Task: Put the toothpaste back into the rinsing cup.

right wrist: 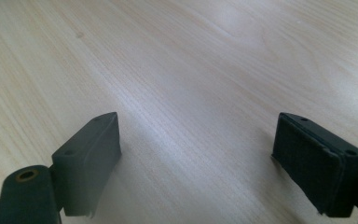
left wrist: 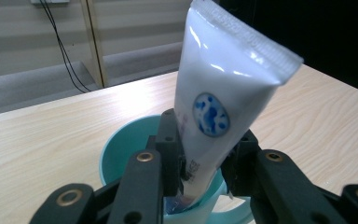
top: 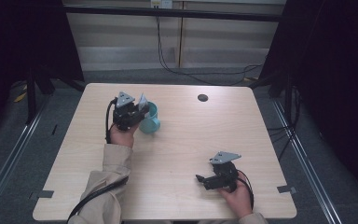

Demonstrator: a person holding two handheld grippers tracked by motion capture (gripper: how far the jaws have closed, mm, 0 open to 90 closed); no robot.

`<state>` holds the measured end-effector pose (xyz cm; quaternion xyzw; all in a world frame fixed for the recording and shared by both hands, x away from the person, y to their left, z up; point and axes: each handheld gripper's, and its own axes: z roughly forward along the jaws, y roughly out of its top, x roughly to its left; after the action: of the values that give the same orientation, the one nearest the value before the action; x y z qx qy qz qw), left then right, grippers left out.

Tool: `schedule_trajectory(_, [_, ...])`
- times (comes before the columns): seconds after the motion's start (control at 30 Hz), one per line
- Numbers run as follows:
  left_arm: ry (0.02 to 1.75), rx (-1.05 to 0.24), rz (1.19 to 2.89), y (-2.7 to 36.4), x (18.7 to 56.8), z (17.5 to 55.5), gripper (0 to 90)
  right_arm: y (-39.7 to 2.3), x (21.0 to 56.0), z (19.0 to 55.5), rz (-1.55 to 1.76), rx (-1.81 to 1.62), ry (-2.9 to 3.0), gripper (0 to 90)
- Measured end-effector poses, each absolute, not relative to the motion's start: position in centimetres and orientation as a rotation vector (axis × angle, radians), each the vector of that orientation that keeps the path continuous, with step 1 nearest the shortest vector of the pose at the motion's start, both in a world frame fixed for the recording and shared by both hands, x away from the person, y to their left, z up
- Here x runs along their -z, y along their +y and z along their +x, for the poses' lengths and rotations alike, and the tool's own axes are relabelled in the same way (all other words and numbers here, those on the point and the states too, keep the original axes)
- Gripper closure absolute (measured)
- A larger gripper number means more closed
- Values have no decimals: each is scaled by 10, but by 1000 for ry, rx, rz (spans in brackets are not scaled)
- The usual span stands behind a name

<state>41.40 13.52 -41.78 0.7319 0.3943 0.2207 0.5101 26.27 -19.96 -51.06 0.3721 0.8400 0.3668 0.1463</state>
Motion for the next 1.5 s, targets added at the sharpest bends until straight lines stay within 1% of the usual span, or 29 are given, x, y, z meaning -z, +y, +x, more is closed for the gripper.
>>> schedule_trajectory(0.77, [949, -516, 1770, 137, 416, 409, 709, -200, 511, 263, 1072, -1056, 2418, 142])
schedule_trajectory(1.13, [946, -501, 1751, 136, 414, 410, 673, -200, 511, 263, 1070, -1056, 2418, 142])
schedule_trajectory(1.37, [965, -498, 1751, 138, 414, 410, 616, -200, 511, 263, 1070, -1056, 2418, 142])
schedule_trajectory(1.5, [976, -491, 1748, 139, 415, 410, 558, -200, 511, 263, 1071, -1056, 2418, 142])
